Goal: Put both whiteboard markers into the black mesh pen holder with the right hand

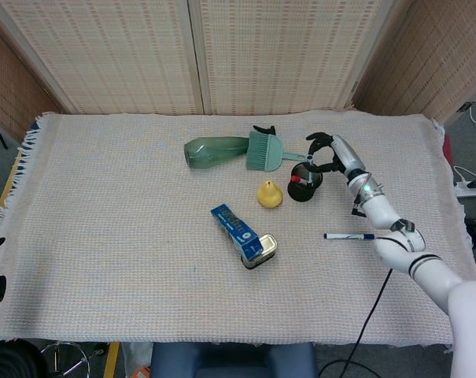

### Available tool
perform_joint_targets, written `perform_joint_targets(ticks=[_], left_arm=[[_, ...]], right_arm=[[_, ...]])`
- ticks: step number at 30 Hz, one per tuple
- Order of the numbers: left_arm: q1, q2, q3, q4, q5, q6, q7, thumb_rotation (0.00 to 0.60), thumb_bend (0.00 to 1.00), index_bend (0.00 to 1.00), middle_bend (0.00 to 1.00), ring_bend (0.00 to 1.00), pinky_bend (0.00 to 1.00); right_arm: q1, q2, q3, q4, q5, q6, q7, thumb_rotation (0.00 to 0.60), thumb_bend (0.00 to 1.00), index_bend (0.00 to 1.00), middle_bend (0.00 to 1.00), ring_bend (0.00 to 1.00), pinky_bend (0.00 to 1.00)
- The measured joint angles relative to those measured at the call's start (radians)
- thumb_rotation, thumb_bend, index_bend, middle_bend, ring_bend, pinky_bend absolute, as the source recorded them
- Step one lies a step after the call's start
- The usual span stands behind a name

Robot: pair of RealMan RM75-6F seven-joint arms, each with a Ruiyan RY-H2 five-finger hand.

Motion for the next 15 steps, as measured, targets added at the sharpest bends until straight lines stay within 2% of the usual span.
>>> perform_joint_targets(ticks=[7, 10, 13, 15], left_arm=[[-0.002, -0.002, 0.001, -0.001, -0.006, -0.008, 0.011, 0.6, 0.48, 0.12, 0.0, 0.0, 0.1], [-0.003, -0.002, 0.0, -0.003, -0.016, -0.013, 0.014, 0.6, 0.48, 0.12, 0.0, 0.0, 0.1], [-0.003, 0.001, 0.0, -0.007, -0.021, -0.018, 0.018, 0.6, 0.49, 0.12, 0.0, 0.0, 0.1], [-0.003, 0.001, 0.0, -0.008, -0.018, -0.015, 0.018, 0.6, 0.49, 0.12, 0.0, 0.0, 0.1]], right_arm=[[-0.004, -0.052, -0.081, 0.09, -0.048, 0.007, 0.109, 0.6, 0.33, 0.64, 0.22, 0.32, 0.19], [-0.005, -0.063, -0.106, 0.112, -0.062, 0.013, 0.143, 0.6, 0.34, 0.61, 0.22, 0.31, 0.18], [-0.005, -0.065, -0.129, 0.124, -0.077, 0.027, 0.16, 0.6, 0.35, 0.47, 0.22, 0.26, 0.12], [-0.003, -0.063, -0.138, 0.127, -0.083, 0.035, 0.164, 0.6, 0.35, 0.3, 0.2, 0.2, 0.06]])
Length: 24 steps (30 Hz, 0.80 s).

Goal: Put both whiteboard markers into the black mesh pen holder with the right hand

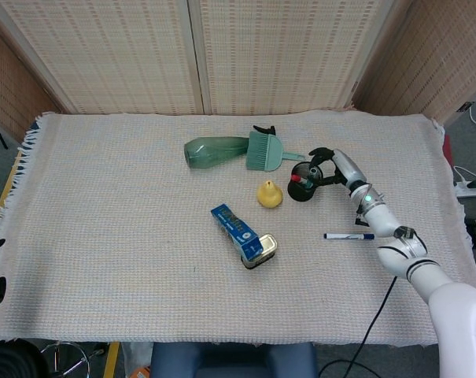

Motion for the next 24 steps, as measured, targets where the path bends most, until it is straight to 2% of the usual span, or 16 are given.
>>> perform_joint_targets(ticks=[2, 6, 11, 13, 14, 17, 21, 24], left_arm=[[0.0, 0.0, 0.0, -0.001, 0.003, 0.003, 0.001, 0.6, 0.49, 0.12, 0.0, 0.0, 0.1], [0.002, 0.0, 0.0, -0.002, 0.003, 0.007, -0.001, 0.6, 0.48, 0.13, 0.0, 0.0, 0.1], [0.005, 0.003, 0.001, -0.007, 0.014, 0.018, -0.002, 0.6, 0.49, 0.12, 0.0, 0.0, 0.1], [0.007, 0.005, 0.003, -0.012, 0.024, 0.024, -0.001, 0.6, 0.49, 0.12, 0.0, 0.0, 0.1], [0.007, 0.006, 0.004, -0.014, 0.029, 0.027, -0.001, 0.6, 0.49, 0.12, 0.0, 0.0, 0.1], [0.011, 0.01, 0.009, -0.024, 0.05, 0.042, 0.0, 0.6, 0.49, 0.12, 0.0, 0.0, 0.1], [0.016, 0.016, 0.017, -0.039, 0.075, 0.056, 0.0, 0.6, 0.49, 0.12, 0.0, 0.0, 0.1], [0.019, 0.02, 0.023, -0.049, 0.09, 0.064, 0.001, 0.6, 0.49, 0.12, 0.0, 0.0, 0.1]], right_arm=[[0.002, 0.009, -0.005, -0.01, -0.003, 0.003, 0.014, 0.6, 0.35, 0.19, 0.15, 0.16, 0.01], [0.004, 0.034, -0.014, -0.043, -0.011, 0.03, 0.036, 0.6, 0.35, 0.08, 0.08, 0.12, 0.0], [-0.004, 0.082, -0.012, -0.112, -0.018, 0.115, 0.02, 0.6, 0.35, 0.06, 0.07, 0.11, 0.0], [-0.016, 0.119, -0.01, -0.173, -0.022, 0.164, -0.019, 0.6, 0.35, 0.08, 0.08, 0.12, 0.0], [-0.023, 0.137, -0.009, -0.207, -0.023, 0.183, -0.045, 0.6, 0.35, 0.12, 0.08, 0.12, 0.0], [-0.055, 0.212, -0.007, -0.355, -0.017, 0.235, -0.181, 0.6, 0.35, 0.25, 0.08, 0.13, 0.0], [-0.113, 0.318, -0.014, -0.589, 0.019, 0.286, -0.458, 0.6, 0.35, 0.26, 0.08, 0.15, 0.0], [-0.165, 0.391, -0.033, -0.754, 0.068, 0.32, -0.722, 0.6, 0.35, 0.26, 0.08, 0.15, 0.0]])
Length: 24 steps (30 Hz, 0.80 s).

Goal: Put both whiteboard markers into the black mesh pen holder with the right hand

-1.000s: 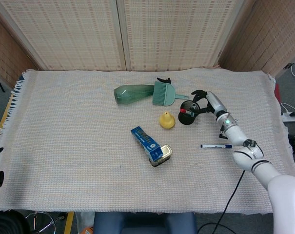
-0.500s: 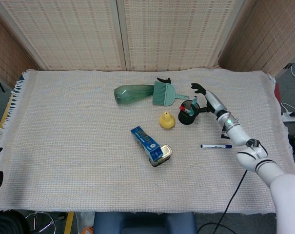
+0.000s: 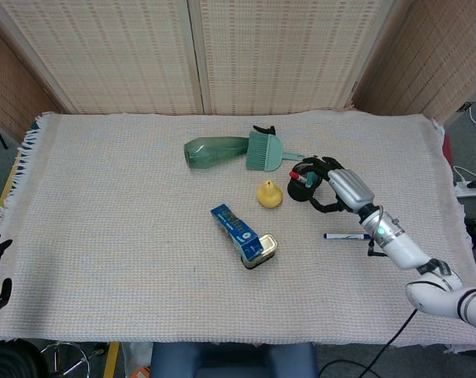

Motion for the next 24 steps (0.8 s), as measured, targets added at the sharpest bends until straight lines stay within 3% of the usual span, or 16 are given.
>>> perform_joint_targets(ticks=[4, 7, 10, 16, 24], left_arm=[[0.004, 0.005, 0.004, -0.01, 0.016, 0.016, 0.001, 0.6, 0.49, 0.12, 0.0, 0.0, 0.1], [0.01, 0.009, 0.004, -0.018, 0.022, 0.029, 0.002, 0.6, 0.49, 0.12, 0.0, 0.0, 0.1], [0.011, 0.01, 0.004, -0.02, 0.019, 0.028, 0.003, 0.6, 0.49, 0.12, 0.0, 0.0, 0.1], [0.006, 0.007, 0.005, -0.016, 0.009, 0.011, 0.011, 0.6, 0.49, 0.12, 0.0, 0.0, 0.1], [0.004, 0.006, 0.0, -0.008, -0.01, 0.001, 0.002, 0.6, 0.49, 0.13, 0.0, 0.0, 0.1]], right_arm=[[-0.085, 0.076, -0.042, -0.187, 0.108, 0.04, -0.357, 0.6, 0.35, 0.26, 0.08, 0.15, 0.0], [-0.15, 0.106, -0.08, -0.268, 0.209, 0.056, -0.532, 0.6, 0.35, 0.26, 0.08, 0.15, 0.0], [-0.189, 0.106, -0.116, -0.283, 0.278, 0.058, -0.65, 0.6, 0.35, 0.27, 0.08, 0.15, 0.0], [-0.197, 0.046, -0.145, -0.231, 0.327, 0.022, -0.789, 0.6, 0.35, 0.29, 0.08, 0.16, 0.0], [-0.143, -0.05, -0.105, -0.134, 0.412, -0.063, -0.839, 0.6, 0.35, 0.34, 0.1, 0.18, 0.0]])
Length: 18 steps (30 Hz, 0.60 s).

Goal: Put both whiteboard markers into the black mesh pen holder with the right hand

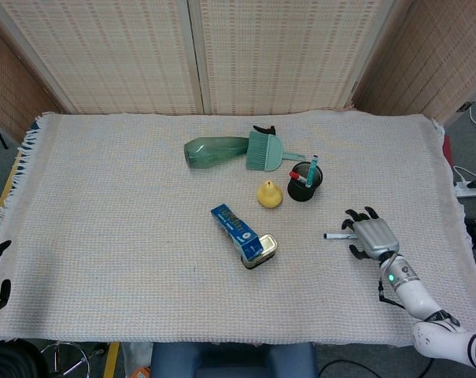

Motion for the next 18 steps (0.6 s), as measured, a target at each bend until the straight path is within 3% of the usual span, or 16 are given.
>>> perform_joint_targets(ticks=[7, 18], left_arm=[[-0.001, 0.0, -0.004, 0.008, -0.013, -0.007, -0.009, 0.6, 0.49, 0.13, 0.0, 0.0, 0.1], [-0.004, -0.002, -0.007, 0.016, -0.025, -0.019, -0.014, 0.6, 0.49, 0.13, 0.0, 0.0, 0.1]], right_arm=[[0.052, -0.088, 0.04, 0.09, 0.048, -0.06, -0.012, 0.6, 0.35, 0.4, 0.12, 0.2, 0.0], [0.076, -0.135, 0.037, 0.147, 0.085, -0.093, -0.045, 0.6, 0.35, 0.4, 0.12, 0.2, 0.0]])
